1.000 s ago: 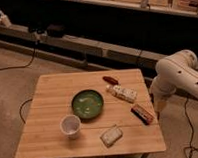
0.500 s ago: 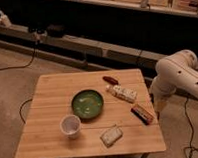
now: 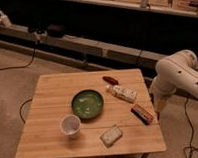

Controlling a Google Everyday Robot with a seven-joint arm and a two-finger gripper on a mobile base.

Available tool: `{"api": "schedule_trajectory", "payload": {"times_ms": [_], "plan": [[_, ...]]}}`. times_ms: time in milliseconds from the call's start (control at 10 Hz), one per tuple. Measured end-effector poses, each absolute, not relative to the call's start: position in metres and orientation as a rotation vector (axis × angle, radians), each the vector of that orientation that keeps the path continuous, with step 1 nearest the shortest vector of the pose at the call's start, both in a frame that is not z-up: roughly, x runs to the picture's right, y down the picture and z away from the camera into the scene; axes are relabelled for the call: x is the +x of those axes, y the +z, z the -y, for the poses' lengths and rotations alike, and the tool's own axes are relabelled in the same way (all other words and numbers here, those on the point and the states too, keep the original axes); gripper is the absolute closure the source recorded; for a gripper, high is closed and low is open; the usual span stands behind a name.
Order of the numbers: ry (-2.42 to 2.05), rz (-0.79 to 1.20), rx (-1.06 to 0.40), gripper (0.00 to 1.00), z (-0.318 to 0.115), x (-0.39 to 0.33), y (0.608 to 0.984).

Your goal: Place the white sponge in the ceramic cup

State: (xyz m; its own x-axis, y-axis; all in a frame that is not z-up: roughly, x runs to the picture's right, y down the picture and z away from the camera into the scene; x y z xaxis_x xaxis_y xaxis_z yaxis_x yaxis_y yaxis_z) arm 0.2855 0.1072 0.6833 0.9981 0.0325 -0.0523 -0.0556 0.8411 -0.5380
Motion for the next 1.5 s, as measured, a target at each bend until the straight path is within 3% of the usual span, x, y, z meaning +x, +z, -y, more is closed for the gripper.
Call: {"api": "schedule_trajectory", "payload": {"times_ms": [900,1500], "plan": [[0.038,-0.035,-0.571,0.35,-0.108,0.284,0.684],[-0.192,0.401,-0.456,0.35,-0.103,0.179,0.710]]}}
